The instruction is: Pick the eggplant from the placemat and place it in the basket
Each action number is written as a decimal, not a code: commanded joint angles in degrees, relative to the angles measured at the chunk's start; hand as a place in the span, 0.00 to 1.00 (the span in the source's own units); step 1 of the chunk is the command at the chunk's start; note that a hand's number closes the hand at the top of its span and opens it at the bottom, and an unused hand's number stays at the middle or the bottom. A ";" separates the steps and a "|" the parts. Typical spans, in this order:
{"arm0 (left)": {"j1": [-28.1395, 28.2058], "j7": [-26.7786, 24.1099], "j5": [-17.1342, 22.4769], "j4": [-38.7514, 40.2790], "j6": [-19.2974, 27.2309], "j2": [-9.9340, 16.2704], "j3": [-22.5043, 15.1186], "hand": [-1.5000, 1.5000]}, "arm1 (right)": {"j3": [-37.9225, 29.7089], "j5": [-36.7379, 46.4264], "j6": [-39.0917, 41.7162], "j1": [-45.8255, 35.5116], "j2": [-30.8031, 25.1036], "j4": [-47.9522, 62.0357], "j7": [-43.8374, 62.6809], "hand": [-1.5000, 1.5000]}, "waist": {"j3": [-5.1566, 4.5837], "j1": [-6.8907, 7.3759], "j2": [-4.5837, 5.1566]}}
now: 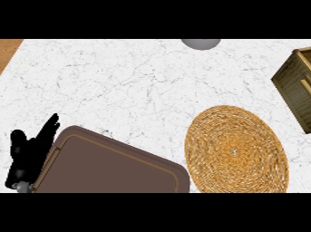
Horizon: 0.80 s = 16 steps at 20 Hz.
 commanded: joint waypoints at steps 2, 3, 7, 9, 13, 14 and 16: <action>1.81 1.71 0.28 4.47 -1.02 -2.38 -1.90 0.50 | 3.11 6.74 -0.88 0.33 -1.05 5.60 -9.84 0.00 | -0.79 -0.08 0.77; 2.44 -0.11 -0.25 4.85 -0.53 -3.79 -2.66 0.50 | 2.77 6.76 -0.63 -2.03 -1.71 7.28 -10.08 0.00 | -0.82 0.27 0.80; 3.85 -0.83 0.68 5.46 -2.32 -2.58 -1.18 0.50 | 0.37 6.53 0.58 -2.81 -3.79 13.29 -15.43 0.00 | -0.80 -0.15 0.67; 0.36 0.75 -0.01 6.56 -1.27 -3.07 -1.16 0.50 | 0.64 7.55 -1.35 -4.50 -2.06 15.51 -18.03 0.00 | -0.80 -0.26 0.76; 1.54 1.24 0.91 6.42 -2.96 -3.14 -1.23 0.50 | -1.90 5.74 -0.19 -9.32 -3.95 20.23 -14.48 0.00 | -0.84 0.33 0.88; 3.41 4.14 -0.51 0.72 -0.65 -3.20 -1.78 0.50 | -3.65 4.29 3.23 -9.31 -6.90 22.35 -14.45 0.00 | -0.76 0.05 0.41; 3.90 1.49 -1.32 3.35 -0.50 -4.45 -2.32 0.50 | -5.05 4.05 0.03 -7.17 -4.75 25.69 -16.99 0.00 | -0.72 -0.27 0.65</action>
